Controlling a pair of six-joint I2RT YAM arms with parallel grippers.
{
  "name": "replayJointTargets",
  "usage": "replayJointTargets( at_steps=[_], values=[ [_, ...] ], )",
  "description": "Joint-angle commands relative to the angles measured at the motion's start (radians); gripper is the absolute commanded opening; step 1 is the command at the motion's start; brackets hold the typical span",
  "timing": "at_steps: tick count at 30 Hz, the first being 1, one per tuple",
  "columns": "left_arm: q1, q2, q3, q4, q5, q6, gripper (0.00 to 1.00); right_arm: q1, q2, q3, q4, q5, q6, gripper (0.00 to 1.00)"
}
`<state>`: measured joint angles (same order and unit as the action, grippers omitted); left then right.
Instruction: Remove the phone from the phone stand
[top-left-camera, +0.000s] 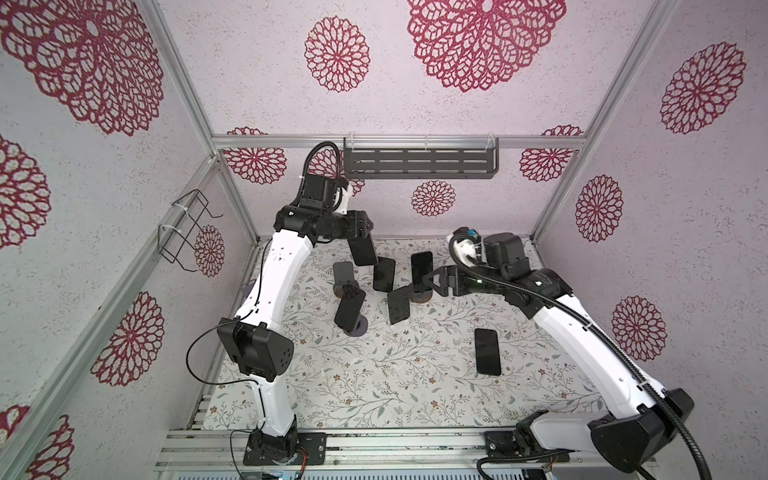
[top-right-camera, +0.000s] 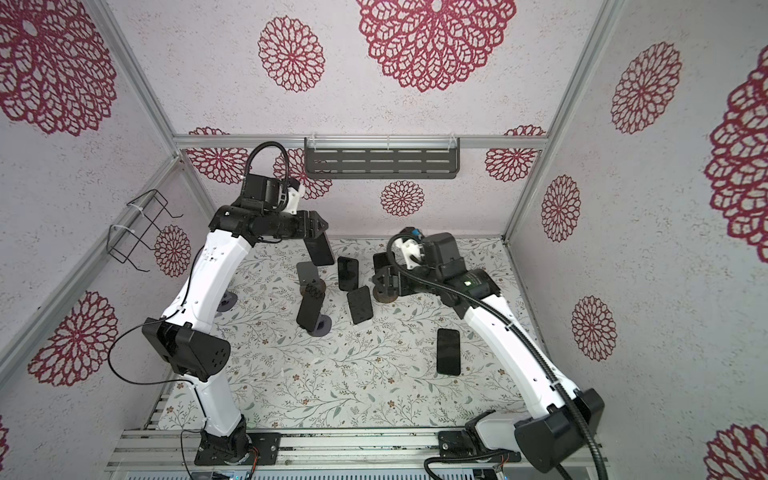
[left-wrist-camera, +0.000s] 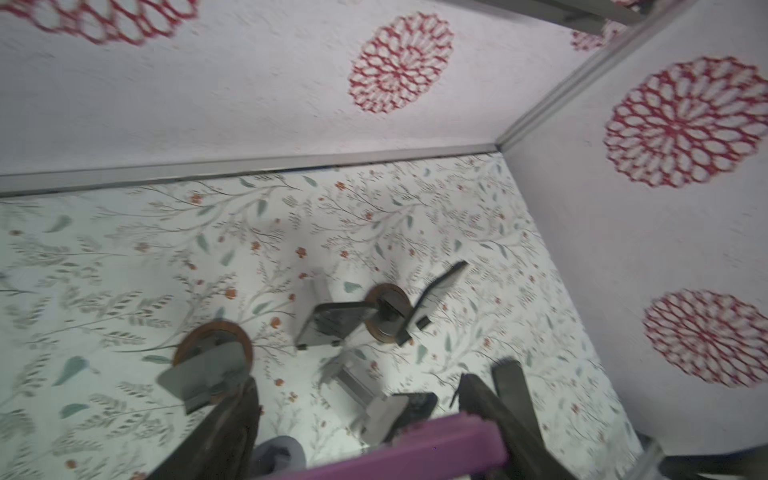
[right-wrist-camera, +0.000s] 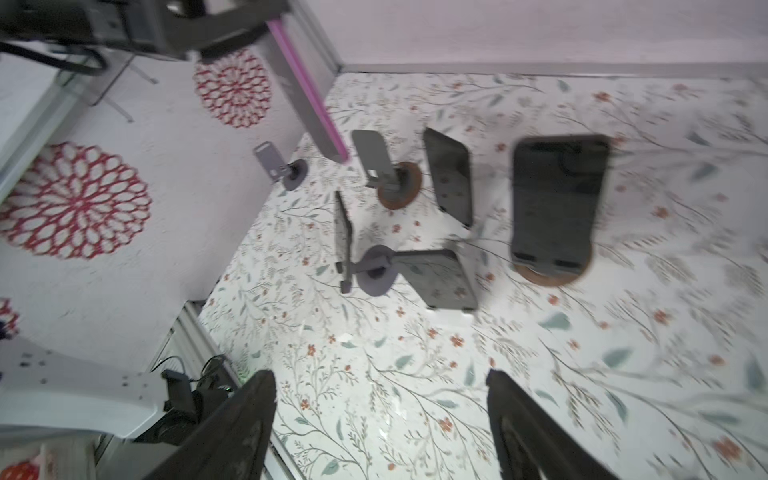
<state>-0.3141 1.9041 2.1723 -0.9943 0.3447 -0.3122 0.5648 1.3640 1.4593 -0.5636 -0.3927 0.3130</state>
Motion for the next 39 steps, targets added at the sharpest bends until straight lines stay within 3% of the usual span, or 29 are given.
replayJointTargets(
  at_steps=[1,9,27,30,35,39],
  values=[
    [-0.049,-0.038,-0.045,-0.008,0.174,-0.045,0.42,0.056,0.059,0.047,0.105,0.030,-0.032,0.80],
    [-0.070,-0.104,-0.215,0.130,0.270,-0.131,0.41,0.084,0.131,0.016,0.225,0.136,-0.021,0.72],
    [-0.070,-0.156,-0.338,0.284,0.355,-0.189,0.45,0.078,0.185,-0.024,0.311,0.054,0.091,0.12],
    [-0.060,-0.173,-0.381,0.357,0.400,-0.212,0.57,0.076,0.180,-0.025,0.327,0.020,0.113,0.01],
    [-0.017,-0.268,-0.567,0.651,0.421,-0.350,0.96,0.056,0.132,-0.040,0.353,-0.023,0.150,0.00],
    [0.044,-0.361,-0.757,0.952,0.472,-0.499,0.98,-0.027,0.054,-0.112,0.414,-0.119,0.268,0.00]
  ],
)
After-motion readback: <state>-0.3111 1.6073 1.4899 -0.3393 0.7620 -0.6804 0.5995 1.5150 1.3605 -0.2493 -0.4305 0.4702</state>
